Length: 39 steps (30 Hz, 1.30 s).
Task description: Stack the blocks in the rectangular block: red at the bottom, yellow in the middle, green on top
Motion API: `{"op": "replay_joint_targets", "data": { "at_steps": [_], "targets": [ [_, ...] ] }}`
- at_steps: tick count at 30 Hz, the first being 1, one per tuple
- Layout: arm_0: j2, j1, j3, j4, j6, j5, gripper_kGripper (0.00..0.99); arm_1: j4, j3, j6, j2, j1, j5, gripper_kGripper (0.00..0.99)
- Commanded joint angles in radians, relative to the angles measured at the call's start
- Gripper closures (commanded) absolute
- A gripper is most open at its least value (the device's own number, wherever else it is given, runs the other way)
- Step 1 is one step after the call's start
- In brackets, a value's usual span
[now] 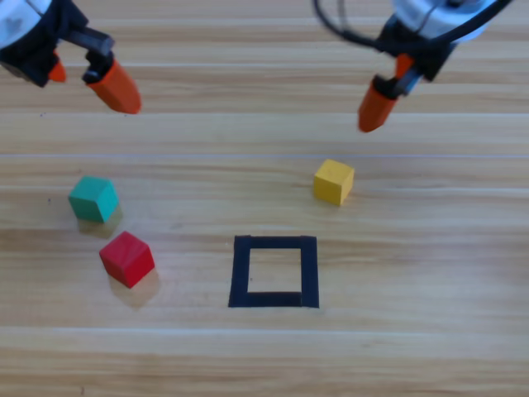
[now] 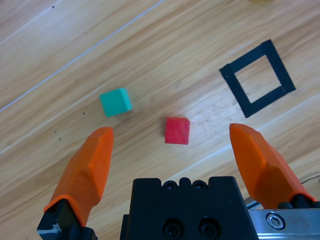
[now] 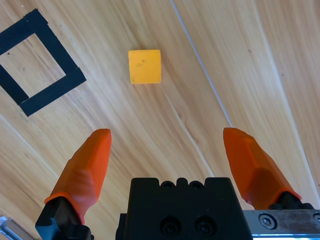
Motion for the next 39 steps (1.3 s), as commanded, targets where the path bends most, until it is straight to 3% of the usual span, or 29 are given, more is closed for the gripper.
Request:
{"op": "replay_joint_targets", "data": {
  "at_steps": [1,13,19,25,32,35,39],
  "targets": [
    [0.034,0.062,0.038,0.018,0.04,-0.01,0.0,0.135,-0.206,0.012,0.251,0.09,-0.012,0.004],
    [0.066,0.061,0.14,0.047,0.114,0.019,0.0,0.218,-0.399,0.027,0.432,0.095,-0.046,0.013],
    [0.137,0.061,0.156,0.024,0.152,-0.072,0.0,0.211,-0.399,0.026,0.457,0.094,-0.072,0.022],
    [0.146,0.059,0.232,-0.057,0.146,-0.093,0.0,0.205,-0.399,0.027,0.478,0.095,-0.068,0.045],
    [0.176,0.041,0.289,-0.127,0.137,-0.102,0.0,0.198,-0.401,0.024,0.504,0.094,-0.064,0.174],
    [0.19,0.039,0.311,-0.157,0.132,-0.102,0.0,0.192,-0.401,0.024,0.512,0.095,-0.066,0.183],
    [0.2,0.024,0.304,-0.17,0.109,-0.099,0.0,0.183,-0.401,0.021,0.52,0.095,-0.064,0.376]
  ]
}}
